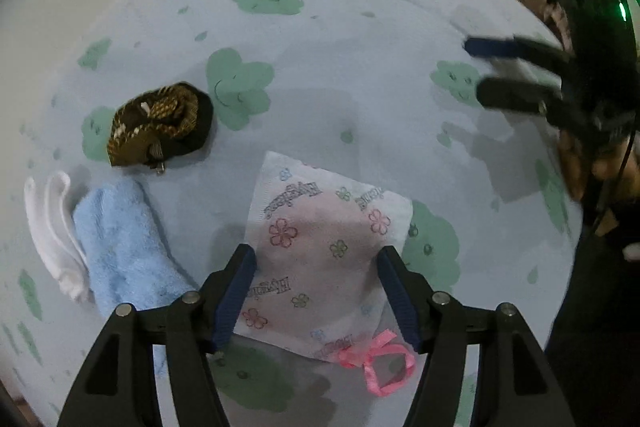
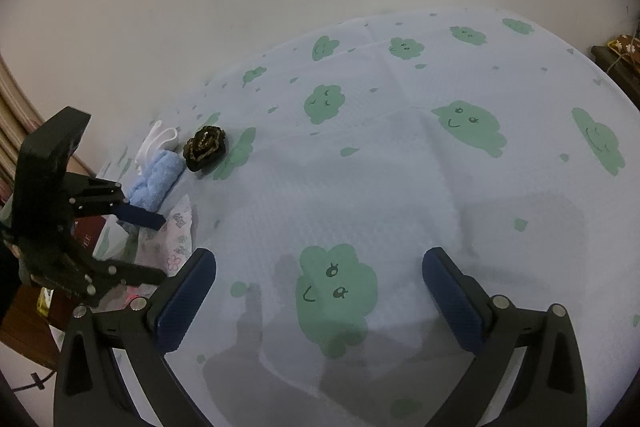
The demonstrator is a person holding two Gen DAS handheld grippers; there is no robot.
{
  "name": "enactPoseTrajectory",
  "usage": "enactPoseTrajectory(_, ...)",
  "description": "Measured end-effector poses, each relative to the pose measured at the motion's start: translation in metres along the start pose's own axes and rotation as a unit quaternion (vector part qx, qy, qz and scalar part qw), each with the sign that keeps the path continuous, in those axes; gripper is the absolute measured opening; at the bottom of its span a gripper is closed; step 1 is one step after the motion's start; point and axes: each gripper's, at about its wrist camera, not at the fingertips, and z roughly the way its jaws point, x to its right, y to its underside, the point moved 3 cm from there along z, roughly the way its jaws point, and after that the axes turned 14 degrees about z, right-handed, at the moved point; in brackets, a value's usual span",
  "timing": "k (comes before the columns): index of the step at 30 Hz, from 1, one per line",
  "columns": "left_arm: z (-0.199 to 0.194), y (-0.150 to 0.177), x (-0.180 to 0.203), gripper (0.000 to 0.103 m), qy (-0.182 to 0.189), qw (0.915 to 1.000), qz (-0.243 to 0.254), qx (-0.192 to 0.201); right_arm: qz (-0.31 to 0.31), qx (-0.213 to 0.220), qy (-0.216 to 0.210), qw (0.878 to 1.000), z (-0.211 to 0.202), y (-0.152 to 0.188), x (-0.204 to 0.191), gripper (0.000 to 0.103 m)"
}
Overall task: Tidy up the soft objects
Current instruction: 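Grasp and lift the pink-flowered wipe with the left gripper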
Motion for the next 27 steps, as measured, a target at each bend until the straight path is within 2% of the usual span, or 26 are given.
enactPoseTrajectory(3,0.003,0.000,0.016,0.074,-0.028,0.9990,0.035,-0.010,0.000,0.000,0.000,1.000,0.000,0.000,0.000,0.103)
enactPoseTrajectory(6,0.000,0.005,0.010,0.073,-0.024,0.9993,-0.022,0.015,0.000,0.000,0.001,1.000,0.001,-0.001,-0.001,0.103)
enactPoseTrajectory(7,-0.002,0.008,0.009,0.069,-0.027,0.9983,-0.043,0.027,0.000,0.000,0.001,1.000,0.001,-0.001,0.000,0.103)
enactPoseTrajectory(9,-0.008,0.016,0.006,0.053,-0.044,0.9949,-0.080,0.043,0.001,0.000,0.000,1.000,0.001,0.000,0.000,0.103)
enactPoseTrajectory(11,-0.016,0.026,0.000,0.017,-0.045,0.9890,-0.127,0.062,0.000,0.000,0.000,1.000,0.001,0.000,0.000,0.103)
enactPoseTrajectory(12,-0.020,0.032,-0.003,0.014,-0.031,0.9847,-0.153,0.077,0.000,0.000,0.000,1.000,0.002,0.000,0.000,0.103)
enactPoseTrajectory(14,-0.025,0.049,-0.004,0.011,-0.017,0.9712,-0.212,0.107,0.000,0.001,0.000,1.000,0.001,0.000,0.001,0.103)
enactPoseTrajectory(17,-0.031,0.067,0.015,0.011,-0.049,0.9583,-0.253,0.124,0.000,0.001,0.000,1.000,0.002,0.000,0.001,0.103)
enactPoseTrajectory(19,-0.040,0.085,0.034,0.011,-0.053,0.9414,-0.299,0.146,-0.001,0.001,0.001,1.000,0.002,0.000,0.001,0.103)
enactPoseTrajectory(21,-0.046,0.098,0.048,0.011,-0.071,0.9282,-0.331,0.155,-0.003,0.002,0.003,1.000,0.001,0.001,0.001,0.103)
enactPoseTrajectory(23,-0.060,0.117,0.063,0.011,-0.092,0.9106,-0.365,0.170,-0.013,0.001,0.010,1.000,0.000,0.002,-0.003,0.103)
enactPoseTrajectory(26,-0.080,0.134,0.079,0.011,-0.119,0.8868,-0.398,0.203,-0.062,-0.019,-0.008,0.998,0.005,0.004,-0.024,0.103)
enactPoseTrajectory(27,-0.083,0.135,0.081,0.011,-0.123,0.8817,-0.405,0.208,-0.078,-0.025,-0.013,0.997,0.007,0.004,-0.032,0.103)
